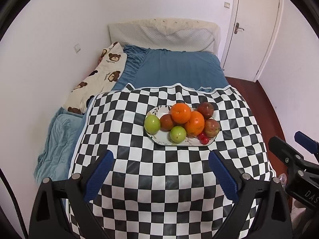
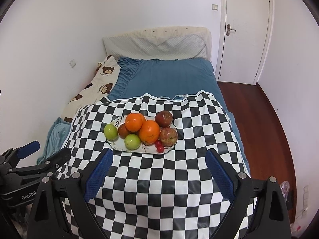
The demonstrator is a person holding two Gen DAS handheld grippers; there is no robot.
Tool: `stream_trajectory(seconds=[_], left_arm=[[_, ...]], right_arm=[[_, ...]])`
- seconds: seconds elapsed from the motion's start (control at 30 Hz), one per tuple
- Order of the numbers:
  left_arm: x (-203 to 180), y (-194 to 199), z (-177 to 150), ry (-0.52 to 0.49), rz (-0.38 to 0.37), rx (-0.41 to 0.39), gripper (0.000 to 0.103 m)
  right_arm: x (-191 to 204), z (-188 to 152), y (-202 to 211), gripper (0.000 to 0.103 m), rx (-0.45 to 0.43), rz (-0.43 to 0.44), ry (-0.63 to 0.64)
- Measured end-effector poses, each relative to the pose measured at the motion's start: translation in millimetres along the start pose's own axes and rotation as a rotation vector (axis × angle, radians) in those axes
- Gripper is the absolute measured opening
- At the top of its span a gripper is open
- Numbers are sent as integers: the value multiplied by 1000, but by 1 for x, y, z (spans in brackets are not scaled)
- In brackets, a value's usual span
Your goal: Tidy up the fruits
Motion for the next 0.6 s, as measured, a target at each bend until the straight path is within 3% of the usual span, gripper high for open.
stream_trajectory(seconds=[0.37,0.6], left_arm=[[-7,-43,-4,-15,12,73,98],[-5,-48,-3,1,10,72,98]], right_arm=[[-4,-2,-63,96,76,-31,1],[-8,-6,-77,96,96,-40,-9]])
Point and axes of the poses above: each gripper's, at about its wrist camera, not at the fingertips, and y roughly against the way its jaws point, x to its left, z to its top, the point moved 9 cm from there along -y, roughly the way its jaws point, and after that the axes turned 2 degrees about x, right-handed, at the moved point
